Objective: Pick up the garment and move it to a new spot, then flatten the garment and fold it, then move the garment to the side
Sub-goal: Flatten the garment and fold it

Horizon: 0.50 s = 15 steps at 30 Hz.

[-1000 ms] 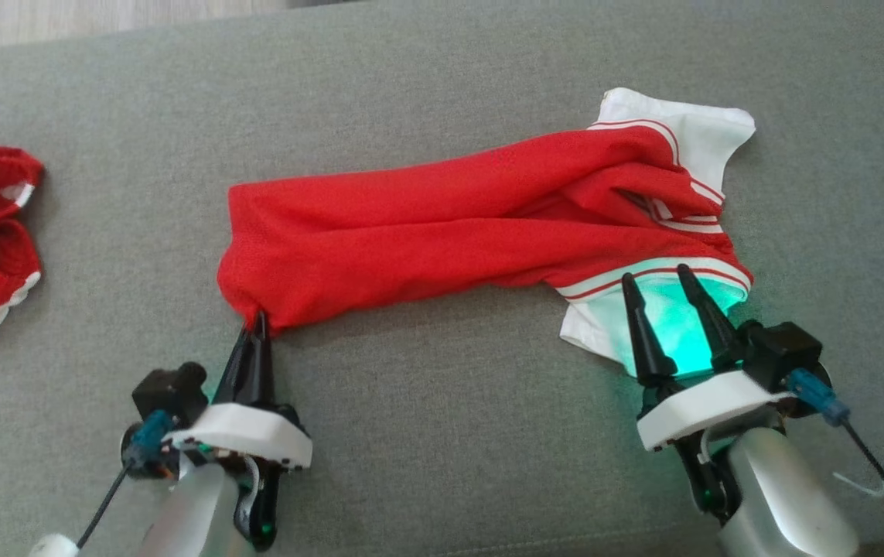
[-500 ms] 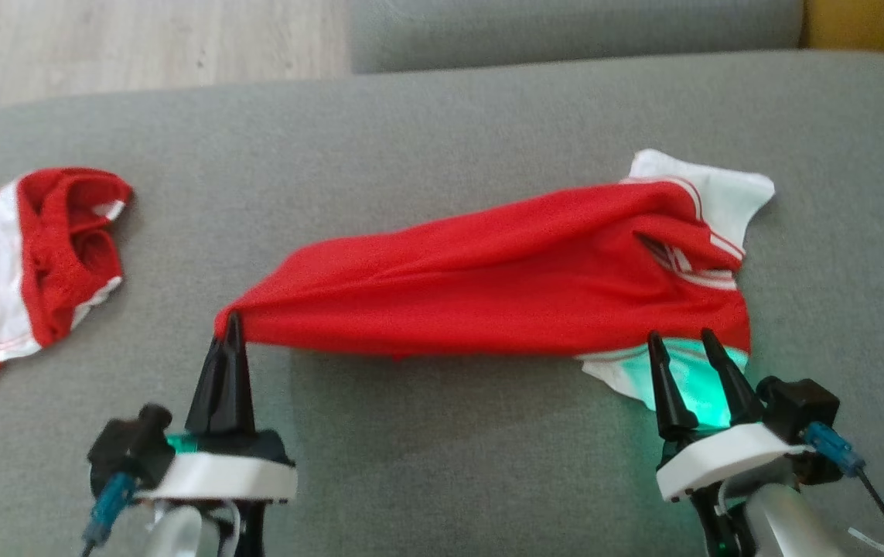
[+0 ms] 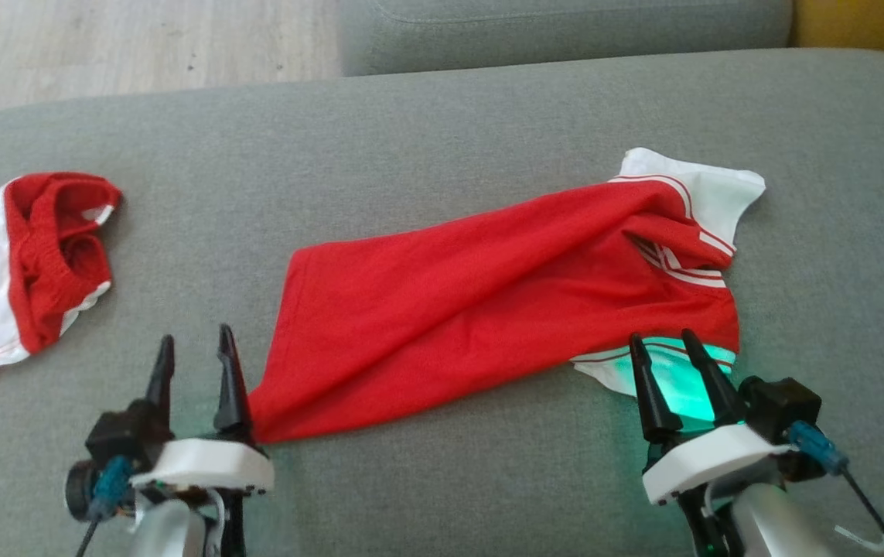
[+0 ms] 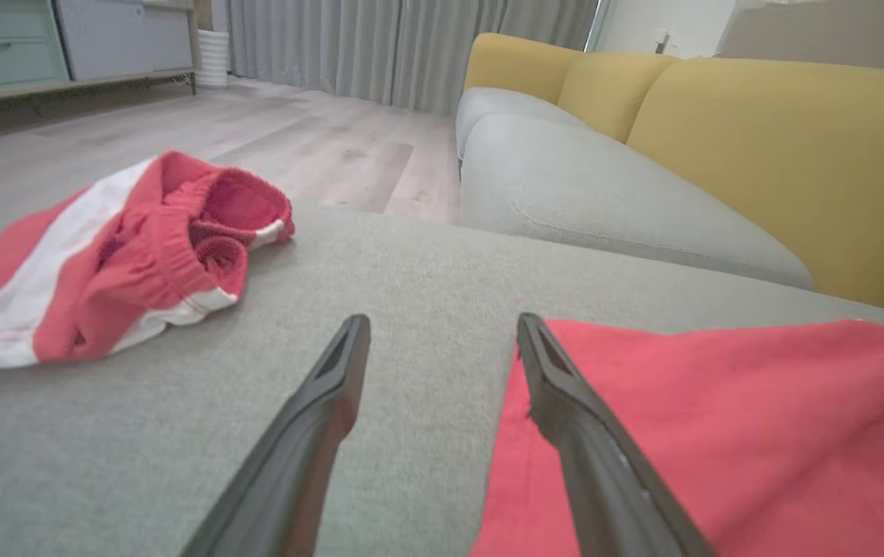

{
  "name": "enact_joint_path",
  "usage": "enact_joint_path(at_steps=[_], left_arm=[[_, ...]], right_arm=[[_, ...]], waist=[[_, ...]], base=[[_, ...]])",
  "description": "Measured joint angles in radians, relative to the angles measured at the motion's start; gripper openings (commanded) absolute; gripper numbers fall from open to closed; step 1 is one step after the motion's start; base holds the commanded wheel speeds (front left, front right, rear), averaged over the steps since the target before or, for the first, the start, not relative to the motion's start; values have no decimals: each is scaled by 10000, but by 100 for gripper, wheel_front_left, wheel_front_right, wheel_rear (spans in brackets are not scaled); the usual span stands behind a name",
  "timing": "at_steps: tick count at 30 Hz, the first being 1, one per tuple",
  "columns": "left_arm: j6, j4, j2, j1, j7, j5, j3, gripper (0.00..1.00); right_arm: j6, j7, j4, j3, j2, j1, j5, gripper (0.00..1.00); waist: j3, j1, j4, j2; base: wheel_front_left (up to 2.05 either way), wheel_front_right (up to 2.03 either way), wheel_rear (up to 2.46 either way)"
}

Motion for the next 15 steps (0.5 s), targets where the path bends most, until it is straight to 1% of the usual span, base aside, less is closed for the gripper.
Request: enact_joint_path(at_steps=[3, 6, 9, 12, 15], left_arm=[[178, 0, -8, -1, 0, 499, 33, 100], [351, -104, -8, 214, 0, 1168, 29, 100], [430, -142, -6, 644, 0, 1741, -54, 100], [430, -113, -6, 1065, 0, 1919, -132, 100], [504, -111, 6, 1714, 0, 1942, -146, 100]], right_arm=[[0, 0, -286, -155, 0, 3, -100, 100], [0, 0, -767, -320, 0, 6, -504, 100], [0, 0, -1058, -313, 2, 38, -1039, 100], [0, 0, -1072, -322, 6, 148, -1139, 100], [0, 0, -1020, -376, 15, 666, -1285, 100]], waist=[[1, 0, -70, 0], [-99, 0, -118, 0], [-277, -1, -154, 0], [-435, 0, -166, 0], [-689, -2, -174, 0]], base=[[0, 0, 0], [0, 0, 0], [0, 0, 0], [0, 0, 0], [0, 0, 0]])
